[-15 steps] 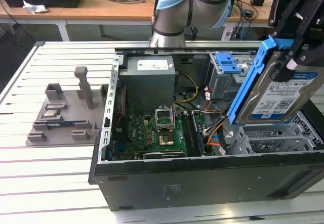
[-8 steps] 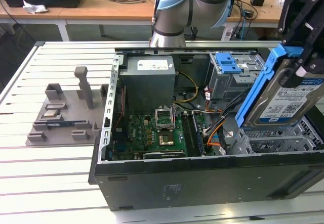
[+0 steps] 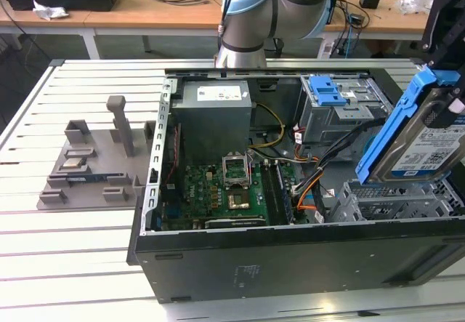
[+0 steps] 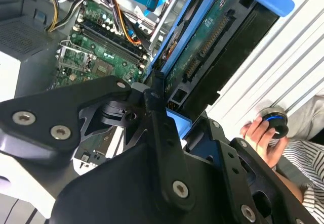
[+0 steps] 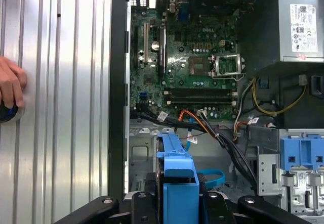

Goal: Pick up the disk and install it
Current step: 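Pick up the disk, then insert the disk into the insertion slot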

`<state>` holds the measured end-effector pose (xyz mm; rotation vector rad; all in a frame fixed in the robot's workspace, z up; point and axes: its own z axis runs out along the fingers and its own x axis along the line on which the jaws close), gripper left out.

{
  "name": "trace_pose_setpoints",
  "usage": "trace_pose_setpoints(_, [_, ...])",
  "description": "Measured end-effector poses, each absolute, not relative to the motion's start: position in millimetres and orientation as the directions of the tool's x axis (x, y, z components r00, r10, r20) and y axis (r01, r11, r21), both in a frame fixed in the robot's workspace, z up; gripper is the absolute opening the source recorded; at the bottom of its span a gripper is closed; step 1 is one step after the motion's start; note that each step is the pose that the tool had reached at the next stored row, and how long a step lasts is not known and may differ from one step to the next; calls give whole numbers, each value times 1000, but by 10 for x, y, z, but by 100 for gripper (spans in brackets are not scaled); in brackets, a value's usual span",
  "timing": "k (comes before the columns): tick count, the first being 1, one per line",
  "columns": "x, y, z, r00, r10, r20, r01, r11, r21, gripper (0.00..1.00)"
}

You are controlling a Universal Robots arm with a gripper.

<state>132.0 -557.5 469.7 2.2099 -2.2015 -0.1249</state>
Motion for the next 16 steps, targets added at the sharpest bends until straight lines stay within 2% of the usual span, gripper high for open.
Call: trace_pose_setpoints(16, [1326,-5576,4672,2,-999,-43,-998,-5,70,37])
